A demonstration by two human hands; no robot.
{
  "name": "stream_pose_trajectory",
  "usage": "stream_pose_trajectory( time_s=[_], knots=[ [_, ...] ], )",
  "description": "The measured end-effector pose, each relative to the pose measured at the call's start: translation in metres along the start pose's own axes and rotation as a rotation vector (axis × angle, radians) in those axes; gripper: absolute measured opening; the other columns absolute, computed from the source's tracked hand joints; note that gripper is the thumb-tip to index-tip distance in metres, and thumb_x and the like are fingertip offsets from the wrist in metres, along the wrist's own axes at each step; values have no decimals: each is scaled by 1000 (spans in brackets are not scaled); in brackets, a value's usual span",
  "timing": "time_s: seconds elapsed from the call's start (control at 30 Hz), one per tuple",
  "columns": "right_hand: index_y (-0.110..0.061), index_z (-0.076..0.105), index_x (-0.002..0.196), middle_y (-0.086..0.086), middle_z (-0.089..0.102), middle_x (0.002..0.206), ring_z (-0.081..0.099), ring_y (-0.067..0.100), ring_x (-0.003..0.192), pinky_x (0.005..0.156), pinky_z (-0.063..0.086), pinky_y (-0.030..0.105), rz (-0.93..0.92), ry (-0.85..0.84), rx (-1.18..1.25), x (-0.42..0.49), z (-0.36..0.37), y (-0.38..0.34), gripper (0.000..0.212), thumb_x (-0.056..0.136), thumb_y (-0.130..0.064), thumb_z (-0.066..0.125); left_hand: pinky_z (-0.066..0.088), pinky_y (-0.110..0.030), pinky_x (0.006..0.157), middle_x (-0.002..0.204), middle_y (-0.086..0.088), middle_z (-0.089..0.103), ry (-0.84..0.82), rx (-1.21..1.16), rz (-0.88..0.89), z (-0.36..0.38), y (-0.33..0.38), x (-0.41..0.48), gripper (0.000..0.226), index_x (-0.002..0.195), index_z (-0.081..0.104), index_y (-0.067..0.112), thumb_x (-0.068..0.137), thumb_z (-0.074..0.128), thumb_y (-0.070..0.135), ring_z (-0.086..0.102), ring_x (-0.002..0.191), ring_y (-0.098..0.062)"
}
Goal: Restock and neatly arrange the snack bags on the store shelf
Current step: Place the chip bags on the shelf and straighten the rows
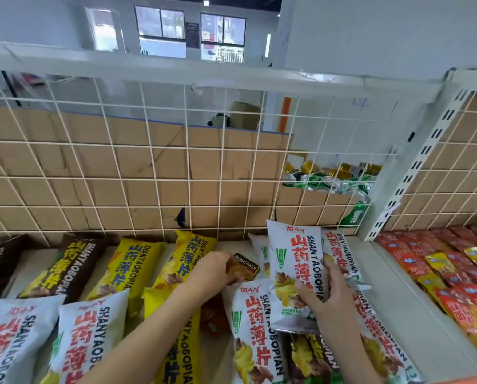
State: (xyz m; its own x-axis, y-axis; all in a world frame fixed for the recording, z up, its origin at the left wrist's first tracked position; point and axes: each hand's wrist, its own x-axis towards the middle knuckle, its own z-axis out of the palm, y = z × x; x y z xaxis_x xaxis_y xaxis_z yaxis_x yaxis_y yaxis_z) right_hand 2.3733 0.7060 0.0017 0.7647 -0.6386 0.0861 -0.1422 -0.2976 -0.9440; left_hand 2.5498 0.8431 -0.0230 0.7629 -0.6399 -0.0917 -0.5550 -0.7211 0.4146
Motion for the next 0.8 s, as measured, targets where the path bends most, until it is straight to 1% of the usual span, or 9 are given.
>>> stream_pose_trajectory(
  time_s=[0.07, 0.13, 0.23, 0.37, 0.43, 0.5, 0.6, 0.73, 0.8],
  knots=[
    [-19, 33, 140, -6, 44, 131, 41, 14, 127, 93, 33, 22, 3, 20, -3, 0, 3, 1, 71, 80, -22, 70, 40, -29, 92, 125, -7, 56, -26, 11, -8, 1, 1, 5, 50, 127, 51, 15, 84, 64, 37, 50, 116, -23],
    [-19, 33, 141, -7, 43, 131, 41, 11, 124, 93, 34, 22, 4, 30, -7, 0, 5, 1, 72, 79, -22, 70, 39, -29, 96, 128, -9, 52, -33, 11, -5, 1, 2, 8, 56, 130, 48, 12, 83, 66, 36, 47, 120, -23],
    [-22, 34, 140, -1, 46, 134, 47, 16, 120, 95, 39, 27, 16, 50, -11, 1, 6, 3, 72, 79, -25, 71, 37, -30, 102, 131, -10, 47, -40, -70, -22, 2, 0, 12, 65, 133, 43, 12, 78, 72, 32, 44, 123, -25],
    [-26, 34, 138, 1, 48, 133, 51, 19, 116, 98, 43, 36, 29, 65, -6, 1, 5, 5, 71, 78, -26, 72, 42, -27, 92, 121, -6, 53, 53, -301, -4, 4, -2, 13, 64, 123, 45, 12, 70, 79, 22, 50, 114, -21],
    [-24, 34, 139, 0, 47, 132, 49, 18, 116, 94, 41, 30, 25, 69, -7, 0, 5, 5, 71, 79, -24, 71, 44, -22, 86, 111, 0, 59, 109, -406, 15, 0, -4, 11, 57, 120, 50, 14, 70, 78, 18, 55, 107, -18],
    [-21, 34, 139, -1, 47, 129, 49, 15, 112, 89, 39, 25, 21, 70, -17, 1, 5, 4, 70, 79, -23, 71, 47, -25, 82, 102, 3, 62, 180, -507, 14, -8, -5, 8, 46, 111, 55, 17, 71, 76, 16, 59, 99, -17],
    [-22, 35, 137, -2, 50, 125, 53, 12, 106, 83, 43, 19, 13, 67, -10, 1, 8, 4, 69, 79, -21, 71, 49, -22, 71, 91, 8, 62, 297, -648, -21, -30, -9, -1, 34, 103, 51, 24, 78, 70, 11, 60, 85, -9],
    [-25, 36, 135, -6, 46, 125, 47, 14, 115, 91, 38, 25, -9, 52, 7, 0, 12, 0, 67, 79, -21, 71, 52, -35, 80, 97, 2, 65, 403, -727, -102, -55, -29, -16, 38, 114, 50, 18, 81, 69, 15, 63, 89, -17],
    [-27, 37, 131, -7, 48, 120, 50, 8, 108, 87, 37, 18, -23, 39, 5, -1, 14, -5, 62, 79, -19, 70, 53, -38, 81, 96, 3, 63, 383, -735, -174, -59, -44, -24, 45, 120, 47, 19, 81, 70, 14, 63, 88, -18]
  ],
)
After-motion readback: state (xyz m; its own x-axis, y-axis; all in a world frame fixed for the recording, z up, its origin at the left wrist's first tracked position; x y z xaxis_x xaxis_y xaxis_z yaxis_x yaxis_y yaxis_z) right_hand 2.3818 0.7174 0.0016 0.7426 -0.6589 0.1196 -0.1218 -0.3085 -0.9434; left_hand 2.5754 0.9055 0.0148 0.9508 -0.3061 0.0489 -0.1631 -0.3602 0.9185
